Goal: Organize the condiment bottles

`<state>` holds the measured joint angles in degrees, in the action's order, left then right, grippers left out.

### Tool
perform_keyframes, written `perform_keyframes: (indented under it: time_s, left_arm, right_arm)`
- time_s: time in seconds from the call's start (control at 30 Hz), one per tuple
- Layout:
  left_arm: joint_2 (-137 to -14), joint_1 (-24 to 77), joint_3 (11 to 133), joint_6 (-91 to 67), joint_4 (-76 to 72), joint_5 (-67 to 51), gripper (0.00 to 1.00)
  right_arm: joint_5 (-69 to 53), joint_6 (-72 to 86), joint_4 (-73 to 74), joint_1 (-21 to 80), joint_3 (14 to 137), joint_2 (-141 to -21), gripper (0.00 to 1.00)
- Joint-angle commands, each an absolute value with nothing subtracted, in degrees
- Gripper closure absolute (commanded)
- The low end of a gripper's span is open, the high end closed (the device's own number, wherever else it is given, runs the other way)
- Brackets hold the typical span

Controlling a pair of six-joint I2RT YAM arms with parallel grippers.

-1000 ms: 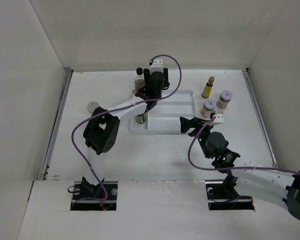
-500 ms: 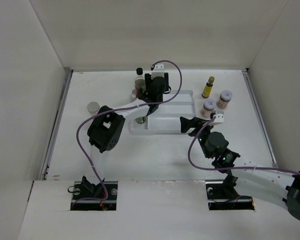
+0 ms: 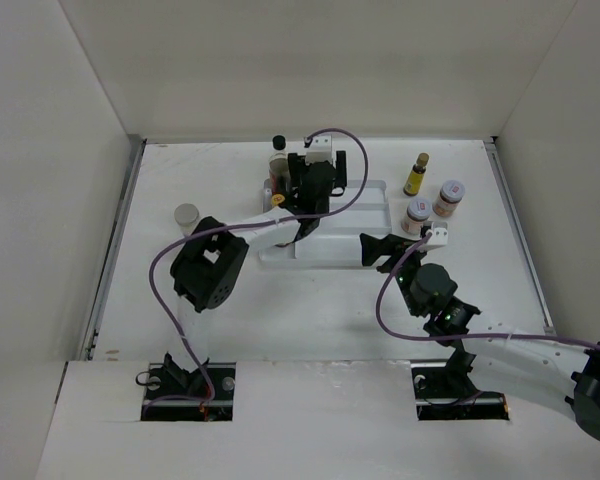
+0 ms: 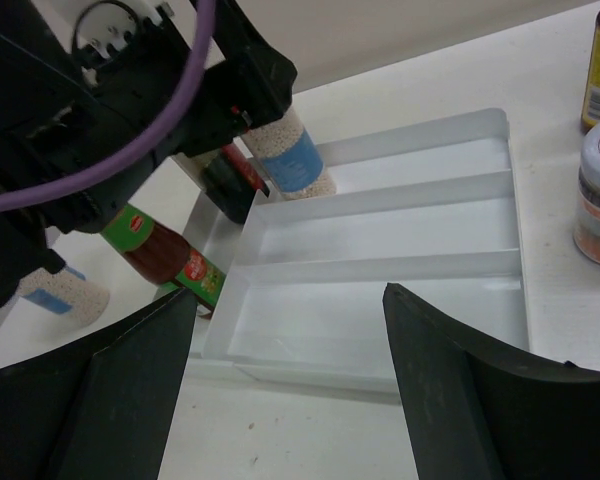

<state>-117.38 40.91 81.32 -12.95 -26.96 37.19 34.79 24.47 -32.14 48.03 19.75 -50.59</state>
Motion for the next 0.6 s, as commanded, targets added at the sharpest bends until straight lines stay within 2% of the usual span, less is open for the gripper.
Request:
perform_keyframes:
  time_s: [0.0, 0.27, 0.33, 0.4, 0.43, 0.5, 0.57]
  left_arm:
    - [-107.24, 42.49, 80.95, -12.39, -32.26, 37.09, 0.18]
    - [-94.77, 46.89, 78.76, -10.37, -30.77, 35.16, 0.19]
    - [-89.76, 46.89, 75.34, -10.81, -28.66, 35.94, 0.20]
    - [-83.44, 46.28, 70.34, -11.77, -25.59, 37.61, 0.20]
    - [-79.93, 45.58, 67.27, -12.65, -23.66, 38.84, 0.20]
    - [-72.82, 44.08, 61.56, -14.58, -19.54, 40.94, 0.20]
    - [-64.55, 41.80, 55.75, -16.77, -13.31, 43.75, 0.20]
  right_arm:
    - [35.33, 25.22, -34.80, 47.85, 19.60, -49.75, 0.18]
    - [35.51, 25.22, -35.24, 47.85, 19.69, -50.19, 0.19]
    - [35.25, 25.40, -35.42, 48.12, 19.51, -50.18, 0.37]
    - [34.63, 25.84, -34.81, 48.73, 20.21, -50.88, 0.62]
    - [34.19, 25.84, -34.28, 49.43, 20.74, -51.24, 0.71]
    - [34.45, 25.93, -33.05, 51.53, 21.79, -51.42, 0.76]
    - [35.33, 26.10, -33.39, 53.99, 21.97, -50.98, 0.73]
